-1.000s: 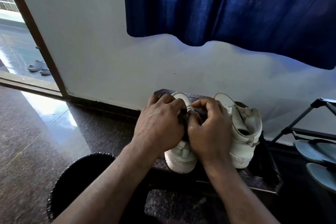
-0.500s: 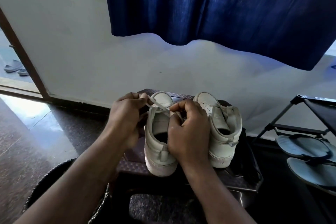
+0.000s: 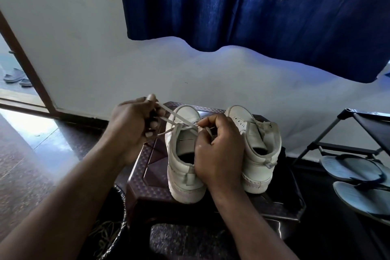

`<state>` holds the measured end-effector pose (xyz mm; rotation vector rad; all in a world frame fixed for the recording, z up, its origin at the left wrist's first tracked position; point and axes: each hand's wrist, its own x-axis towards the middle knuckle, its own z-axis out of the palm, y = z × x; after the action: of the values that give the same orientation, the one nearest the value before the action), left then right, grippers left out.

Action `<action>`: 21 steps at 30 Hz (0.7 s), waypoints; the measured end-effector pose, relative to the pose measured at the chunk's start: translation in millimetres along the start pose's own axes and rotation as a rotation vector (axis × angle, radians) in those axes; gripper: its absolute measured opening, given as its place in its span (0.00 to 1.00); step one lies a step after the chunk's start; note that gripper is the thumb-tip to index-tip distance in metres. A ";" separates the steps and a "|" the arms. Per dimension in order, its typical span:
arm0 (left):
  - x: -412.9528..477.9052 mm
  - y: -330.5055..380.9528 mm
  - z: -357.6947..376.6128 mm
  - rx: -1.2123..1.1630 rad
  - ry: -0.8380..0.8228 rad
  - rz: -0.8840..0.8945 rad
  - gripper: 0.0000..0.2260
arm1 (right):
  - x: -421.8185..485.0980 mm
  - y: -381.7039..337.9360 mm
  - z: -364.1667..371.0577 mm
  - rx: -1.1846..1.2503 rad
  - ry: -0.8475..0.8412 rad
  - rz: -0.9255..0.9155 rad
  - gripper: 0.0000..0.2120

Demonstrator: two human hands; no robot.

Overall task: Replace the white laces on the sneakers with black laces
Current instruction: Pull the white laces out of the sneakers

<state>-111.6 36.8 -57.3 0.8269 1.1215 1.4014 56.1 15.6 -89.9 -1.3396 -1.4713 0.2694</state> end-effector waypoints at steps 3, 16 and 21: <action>2.4 8.8 -17.6 0.314 -0.078 0.014 0.14 | 0.4 1.2 0.4 0.004 0.008 0.002 0.09; 2.1 3.0 -10.9 -0.288 -0.131 0.058 0.09 | 0.4 1.4 1.3 0.017 0.018 -0.001 0.07; -0.6 -3.5 -7.2 0.611 -0.114 0.251 0.11 | 0.6 2.5 1.2 0.018 0.033 -0.002 0.08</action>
<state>-117.1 34.7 -62.7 1.5058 1.4150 1.1948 56.7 17.5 -91.8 -1.3217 -1.4395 0.2576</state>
